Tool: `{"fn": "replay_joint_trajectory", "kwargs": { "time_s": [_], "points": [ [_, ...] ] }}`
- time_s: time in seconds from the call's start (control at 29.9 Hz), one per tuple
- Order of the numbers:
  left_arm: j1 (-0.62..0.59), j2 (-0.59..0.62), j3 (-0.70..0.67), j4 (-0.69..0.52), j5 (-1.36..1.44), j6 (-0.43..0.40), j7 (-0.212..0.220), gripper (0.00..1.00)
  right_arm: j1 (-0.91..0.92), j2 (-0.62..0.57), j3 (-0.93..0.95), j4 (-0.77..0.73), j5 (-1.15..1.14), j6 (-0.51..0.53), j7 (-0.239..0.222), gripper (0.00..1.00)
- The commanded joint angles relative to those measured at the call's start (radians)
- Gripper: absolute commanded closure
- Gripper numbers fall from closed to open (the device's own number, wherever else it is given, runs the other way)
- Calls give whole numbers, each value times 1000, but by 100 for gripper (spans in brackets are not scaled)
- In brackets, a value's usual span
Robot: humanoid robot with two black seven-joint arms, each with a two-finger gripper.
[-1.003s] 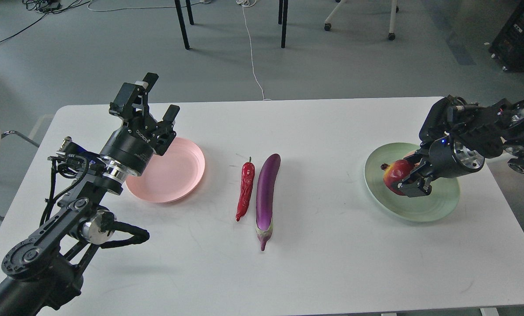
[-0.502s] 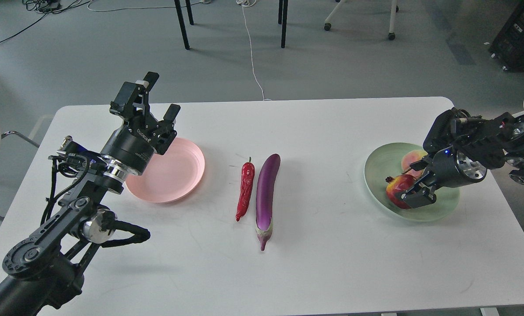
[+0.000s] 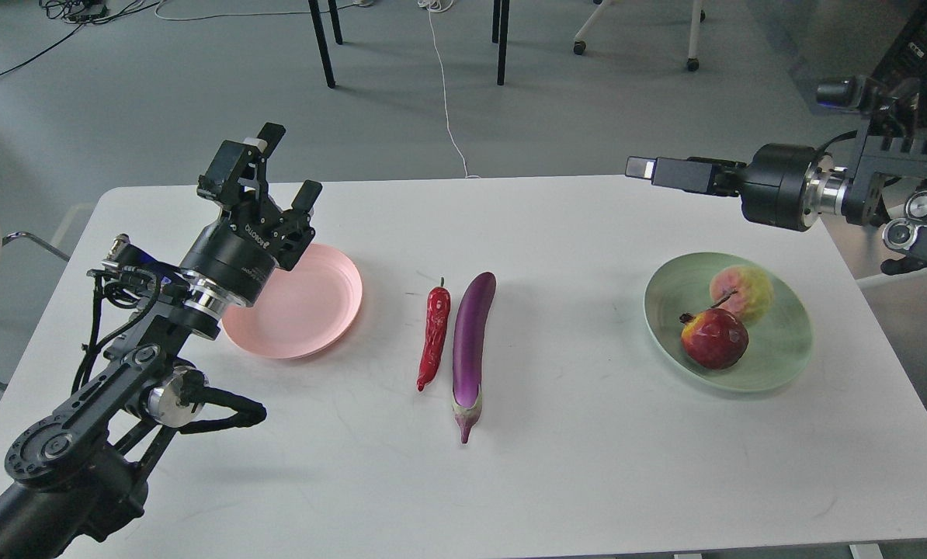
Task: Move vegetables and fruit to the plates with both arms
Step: 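Raise the right gripper away from the plate and hold it, then reach the left gripper down over the purple eggplant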
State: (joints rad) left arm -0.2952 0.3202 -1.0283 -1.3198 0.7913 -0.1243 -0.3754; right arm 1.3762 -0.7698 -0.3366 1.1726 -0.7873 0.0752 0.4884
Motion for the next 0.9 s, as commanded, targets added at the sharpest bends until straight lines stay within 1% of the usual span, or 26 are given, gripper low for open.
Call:
{"fn": "replay_joint_trajectory", "kwargs": {
  "time_s": [0.0, 0.17, 0.23, 0.3, 0.37, 0.4, 0.47, 0.5, 0.57, 0.74, 0.8, 0.87],
  "points": [
    [-12, 7, 22, -18, 92, 2, -3, 2, -205, -2, 215, 1, 285, 1, 0, 3],
    [-21, 19, 60, -56, 303, 0, 3, 2, -478, 7, 512, 6, 550, 35, 0, 2],
    [-38, 51, 112, -76, 406, 2, 10, 2, -558, 12, 605, -5, 656, 95, 0, 2],
    [-79, 88, 196, -78, 546, 2, 21, 2, -612, 14, 663, -16, 723, 171, 0, 2],
    [-155, 123, 290, -78, 672, -6, 59, 2, -641, 12, 689, -33, 761, 251, 0, 2],
    [-212, 140, 348, -78, 716, -20, 82, 2, -652, 12, 699, -45, 779, 297, 0, 2],
    [-321, 161, 450, -73, 752, -63, 118, 2, -675, 12, 702, -77, 825, 388, 0, 2],
    [-378, 164, 496, -68, 755, -86, 137, 2, -687, 12, 702, -94, 841, 413, 0, 2],
    [-473, 165, 571, -53, 763, -124, 180, 2, -706, 12, 702, -123, 844, 413, 0, 2],
    [-685, 158, 795, 19, 772, -202, 343, 2, -741, 12, 702, -139, 843, 413, 0, 1],
    [-755, 146, 888, 27, 786, -247, 378, 2, -744, 12, 702, -139, 843, 413, 0, 1],
    [-800, 117, 948, 30, 798, -270, 400, 2, -744, 12, 702, -140, 843, 413, 0, 1]
  ]
}}
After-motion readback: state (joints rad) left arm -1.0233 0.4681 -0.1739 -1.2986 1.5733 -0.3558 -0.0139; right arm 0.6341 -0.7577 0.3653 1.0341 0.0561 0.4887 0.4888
